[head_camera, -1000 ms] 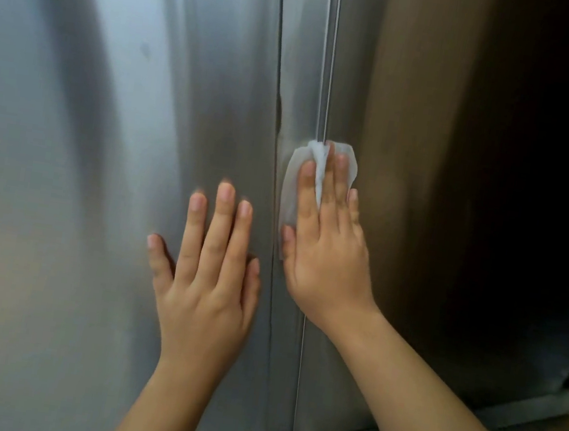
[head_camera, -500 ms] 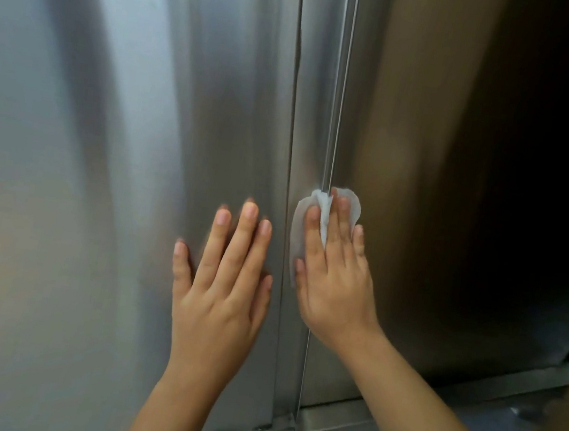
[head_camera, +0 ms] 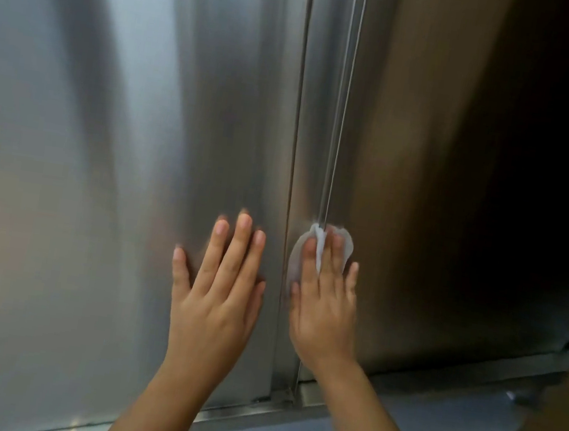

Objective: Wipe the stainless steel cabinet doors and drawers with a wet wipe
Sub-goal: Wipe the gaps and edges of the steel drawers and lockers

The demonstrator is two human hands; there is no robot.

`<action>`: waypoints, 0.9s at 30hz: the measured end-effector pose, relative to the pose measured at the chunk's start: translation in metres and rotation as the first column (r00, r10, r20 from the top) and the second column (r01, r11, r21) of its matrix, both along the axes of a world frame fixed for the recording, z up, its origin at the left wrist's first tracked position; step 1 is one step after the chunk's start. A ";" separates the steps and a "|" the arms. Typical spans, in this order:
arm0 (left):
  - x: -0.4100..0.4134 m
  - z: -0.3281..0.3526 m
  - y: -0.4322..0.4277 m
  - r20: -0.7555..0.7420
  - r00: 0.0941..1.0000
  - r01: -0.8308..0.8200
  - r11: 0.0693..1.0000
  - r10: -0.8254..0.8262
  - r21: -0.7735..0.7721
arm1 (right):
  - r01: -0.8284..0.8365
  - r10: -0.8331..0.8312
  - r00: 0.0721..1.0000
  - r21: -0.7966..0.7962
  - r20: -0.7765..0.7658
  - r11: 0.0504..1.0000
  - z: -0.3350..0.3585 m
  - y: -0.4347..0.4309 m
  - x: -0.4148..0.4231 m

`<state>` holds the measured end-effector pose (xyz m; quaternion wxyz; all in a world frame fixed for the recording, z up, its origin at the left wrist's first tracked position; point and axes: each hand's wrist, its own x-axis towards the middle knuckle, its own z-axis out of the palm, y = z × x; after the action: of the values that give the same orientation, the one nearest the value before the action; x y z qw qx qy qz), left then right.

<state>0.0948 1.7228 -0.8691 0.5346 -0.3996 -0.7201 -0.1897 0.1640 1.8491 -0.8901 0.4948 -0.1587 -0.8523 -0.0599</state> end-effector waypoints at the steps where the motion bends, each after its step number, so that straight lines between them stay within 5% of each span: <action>1: 0.000 -0.006 -0.002 0.005 1.000 -0.008 1.000 0.008 -0.021 | 0.004 -0.004 1.000 -0.026 0.016 1.000 -0.008 -0.001 0.001; 11: 0.003 -0.019 -0.010 0.029 0.999 -0.016 0.994 0.019 -0.107 | -0.057 0.052 0.993 -0.045 -0.110 0.997 0.052 -0.004 -0.007; 21: 0.002 -0.042 -0.020 0.020 1.000 0.002 0.974 0.003 -0.228 | 0.038 -0.038 0.994 0.000 0.102 0.999 -0.063 -0.002 0.007; 27: 0.005 -0.047 -0.027 0.018 1.000 -0.002 0.966 0.007 -0.260 | 0.041 -0.041 0.999 0.038 0.014 0.998 -0.043 0.000 -0.001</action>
<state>0.0993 1.6963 -0.9164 0.4714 -0.4628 -0.7446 -0.0961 0.1634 1.8494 -0.9334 0.4903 -0.1662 -0.8511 -0.0872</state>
